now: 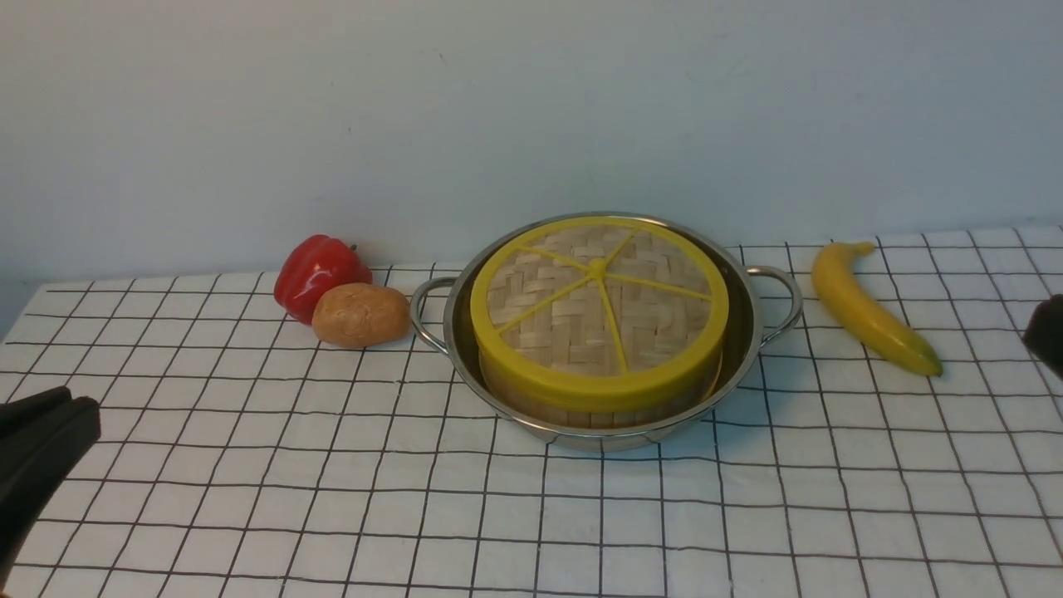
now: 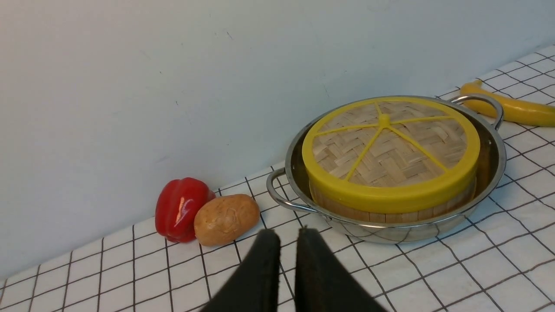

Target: Place the steamer in the pot on the white tablecloth, and put the lid on the steamer.

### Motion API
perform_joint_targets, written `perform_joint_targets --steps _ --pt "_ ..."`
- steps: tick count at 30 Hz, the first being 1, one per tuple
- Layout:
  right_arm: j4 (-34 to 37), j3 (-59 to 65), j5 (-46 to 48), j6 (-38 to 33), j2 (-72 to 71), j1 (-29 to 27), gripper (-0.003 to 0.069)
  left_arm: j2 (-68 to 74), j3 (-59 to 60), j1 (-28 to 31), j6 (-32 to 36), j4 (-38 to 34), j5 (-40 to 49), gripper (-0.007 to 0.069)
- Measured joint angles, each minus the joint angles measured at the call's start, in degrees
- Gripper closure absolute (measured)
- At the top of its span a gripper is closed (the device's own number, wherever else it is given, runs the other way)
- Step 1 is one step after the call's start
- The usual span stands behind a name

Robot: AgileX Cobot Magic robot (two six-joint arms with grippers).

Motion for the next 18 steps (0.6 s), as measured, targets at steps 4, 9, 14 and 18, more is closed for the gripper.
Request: perform_joint_targets --steps 4,9,14,18 --pt "-0.2 0.0 0.0 -0.2 0.0 -0.1 0.0627 0.0 0.0 0.0 0.0 0.0 0.0 0.056" --pt "-1.7 0.7 0.6 -2.1 -1.8 -7.2 0.061 0.0 0.0 0.0 0.0 0.0 -0.1 0.0554" --pt "-3.1 6.8 3.4 -2.7 -7.4 -18.8 0.0594 0.0 0.0 0.0 0.0 0.0 -0.1 0.0548" --pt "-3.3 14.4 3.5 -2.7 -14.4 -25.8 0.0579 0.0 0.0 0.0 0.0 0.0 -0.1 0.0539"
